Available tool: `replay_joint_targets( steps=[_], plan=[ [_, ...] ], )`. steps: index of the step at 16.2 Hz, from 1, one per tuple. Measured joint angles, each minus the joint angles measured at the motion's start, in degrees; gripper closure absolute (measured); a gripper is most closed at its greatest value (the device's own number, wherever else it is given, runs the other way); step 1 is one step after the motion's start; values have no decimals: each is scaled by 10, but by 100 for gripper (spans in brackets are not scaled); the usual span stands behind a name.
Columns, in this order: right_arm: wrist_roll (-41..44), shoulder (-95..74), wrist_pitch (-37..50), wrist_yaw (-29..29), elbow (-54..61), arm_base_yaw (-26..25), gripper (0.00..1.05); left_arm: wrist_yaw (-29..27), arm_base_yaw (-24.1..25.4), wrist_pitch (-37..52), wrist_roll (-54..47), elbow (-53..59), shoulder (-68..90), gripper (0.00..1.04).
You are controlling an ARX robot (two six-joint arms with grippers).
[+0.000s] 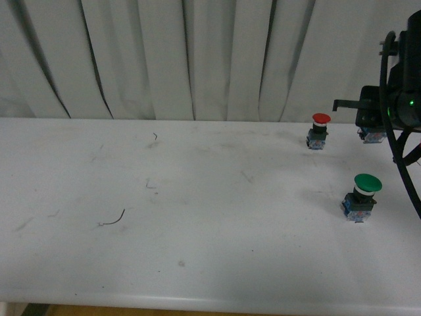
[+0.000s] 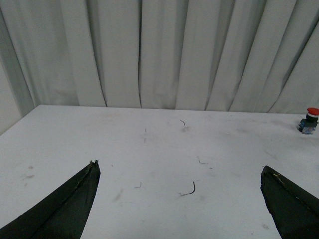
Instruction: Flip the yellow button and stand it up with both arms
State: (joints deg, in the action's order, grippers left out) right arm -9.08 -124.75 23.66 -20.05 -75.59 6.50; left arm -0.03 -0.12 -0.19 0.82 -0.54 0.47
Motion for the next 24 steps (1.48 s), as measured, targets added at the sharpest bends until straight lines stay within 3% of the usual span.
replay_joint_targets(
  steps=[6,24],
  plan=[
    [-76,-90,-79,-3,-86,41,71,0,0,0,0,0,0,7],
    [-70,-148,-111,16,-141,14,71,0,0,0,0,0,0,7]
  ],
)
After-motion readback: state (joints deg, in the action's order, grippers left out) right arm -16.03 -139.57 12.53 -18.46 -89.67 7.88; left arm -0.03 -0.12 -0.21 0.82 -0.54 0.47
